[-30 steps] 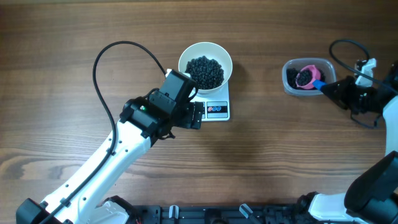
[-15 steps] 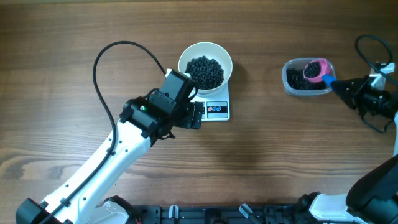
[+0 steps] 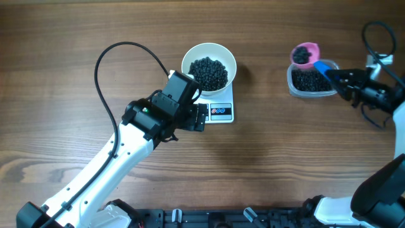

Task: Scoop item into bowl and weigh 150g on scale
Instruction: 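Lift the filled scoop and carry it over the white bowl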

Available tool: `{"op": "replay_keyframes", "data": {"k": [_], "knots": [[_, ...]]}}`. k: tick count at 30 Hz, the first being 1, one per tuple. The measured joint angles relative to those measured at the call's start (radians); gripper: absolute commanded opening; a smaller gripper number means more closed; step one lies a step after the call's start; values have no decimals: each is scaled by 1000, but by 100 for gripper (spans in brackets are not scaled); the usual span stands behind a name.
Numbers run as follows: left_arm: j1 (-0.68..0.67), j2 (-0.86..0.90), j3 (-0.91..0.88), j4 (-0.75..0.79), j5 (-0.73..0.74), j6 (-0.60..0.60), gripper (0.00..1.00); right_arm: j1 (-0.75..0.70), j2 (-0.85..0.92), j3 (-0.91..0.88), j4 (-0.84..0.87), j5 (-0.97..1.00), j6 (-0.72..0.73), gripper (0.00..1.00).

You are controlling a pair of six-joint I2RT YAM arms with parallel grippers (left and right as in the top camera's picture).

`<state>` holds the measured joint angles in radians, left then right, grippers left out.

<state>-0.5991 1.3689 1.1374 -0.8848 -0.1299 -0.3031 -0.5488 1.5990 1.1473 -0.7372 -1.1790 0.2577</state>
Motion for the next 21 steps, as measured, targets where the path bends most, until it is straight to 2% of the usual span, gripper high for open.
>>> {"op": "replay_keyframes", "data": {"k": [6, 16, 21], "knots": [[0, 0, 0, 0, 0, 0, 100, 118, 0, 0, 56, -27, 39, 4], [0, 0, 0, 0, 0, 0, 100, 374, 0, 0, 397, -40, 218, 4], [0, 0, 0, 0, 0, 0, 100, 499, 0, 0, 465, 28, 248, 4]]}}
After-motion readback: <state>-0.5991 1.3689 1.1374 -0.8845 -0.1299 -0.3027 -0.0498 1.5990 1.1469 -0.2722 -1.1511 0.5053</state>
